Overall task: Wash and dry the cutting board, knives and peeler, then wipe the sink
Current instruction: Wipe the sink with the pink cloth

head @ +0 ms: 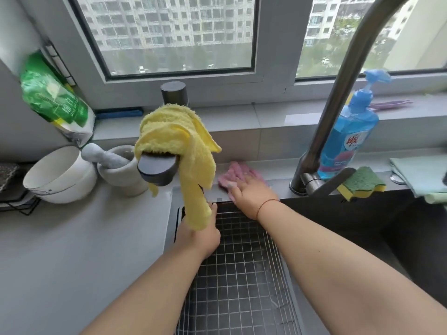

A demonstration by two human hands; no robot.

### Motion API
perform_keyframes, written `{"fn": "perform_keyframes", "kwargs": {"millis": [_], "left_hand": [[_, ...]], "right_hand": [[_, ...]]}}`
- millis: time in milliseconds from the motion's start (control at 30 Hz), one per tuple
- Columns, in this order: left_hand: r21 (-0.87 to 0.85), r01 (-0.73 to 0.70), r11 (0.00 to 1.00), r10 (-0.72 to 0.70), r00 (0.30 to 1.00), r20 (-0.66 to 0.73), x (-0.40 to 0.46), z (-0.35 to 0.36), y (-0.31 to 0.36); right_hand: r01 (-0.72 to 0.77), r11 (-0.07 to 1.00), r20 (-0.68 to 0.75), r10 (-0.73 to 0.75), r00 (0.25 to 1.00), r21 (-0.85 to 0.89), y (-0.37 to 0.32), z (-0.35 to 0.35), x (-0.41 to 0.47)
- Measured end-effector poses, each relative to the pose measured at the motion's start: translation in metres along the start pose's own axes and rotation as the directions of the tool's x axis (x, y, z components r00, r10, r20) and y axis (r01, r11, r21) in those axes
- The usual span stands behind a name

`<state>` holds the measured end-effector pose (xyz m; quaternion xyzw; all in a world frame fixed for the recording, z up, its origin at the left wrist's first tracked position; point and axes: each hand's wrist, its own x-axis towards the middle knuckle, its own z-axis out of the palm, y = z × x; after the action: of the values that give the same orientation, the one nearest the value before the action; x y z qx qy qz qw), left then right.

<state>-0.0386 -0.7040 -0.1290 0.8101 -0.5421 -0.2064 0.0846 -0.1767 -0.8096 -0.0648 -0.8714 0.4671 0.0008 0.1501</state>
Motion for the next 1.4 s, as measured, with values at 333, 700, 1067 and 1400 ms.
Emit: {"fn": "perform_keyframes", "kwargs": {"millis": [333, 700, 1067, 1400], "left_hand": [[0.069, -0.012, 0.998, 0.013, 1.0, -0.02, -0.004, -0.01, 0.001], [0.074, 0.061, 0.995, -0.061, 0.998, -0.007, 0.011, 0.006, -0.004], [0.156, -0.007, 0.988, 0.012, 0.999, -0.033, 0.0, -0.02, 0.012], [-0.043, 0.038, 0.998, -0.037, 0.999, 0.027, -0.039, -0.043, -0.001]], "right_hand": [[-0.602, 0.792, -0.001, 0.605, 0.796, 0.101, 0.014, -0.003, 0.007], [0.016, 0.998, 0.08, -0.021, 0.997, 0.065, -0.015, 0.006, 0.019], [-0.225, 0.972, -0.111, 0.231, 0.967, 0.068, 0.034, 0.002, 0.0], [-0.29, 0.843, 0.063, 0.294, 0.954, 0.452, 0.014, -0.032, -0.022]]}}
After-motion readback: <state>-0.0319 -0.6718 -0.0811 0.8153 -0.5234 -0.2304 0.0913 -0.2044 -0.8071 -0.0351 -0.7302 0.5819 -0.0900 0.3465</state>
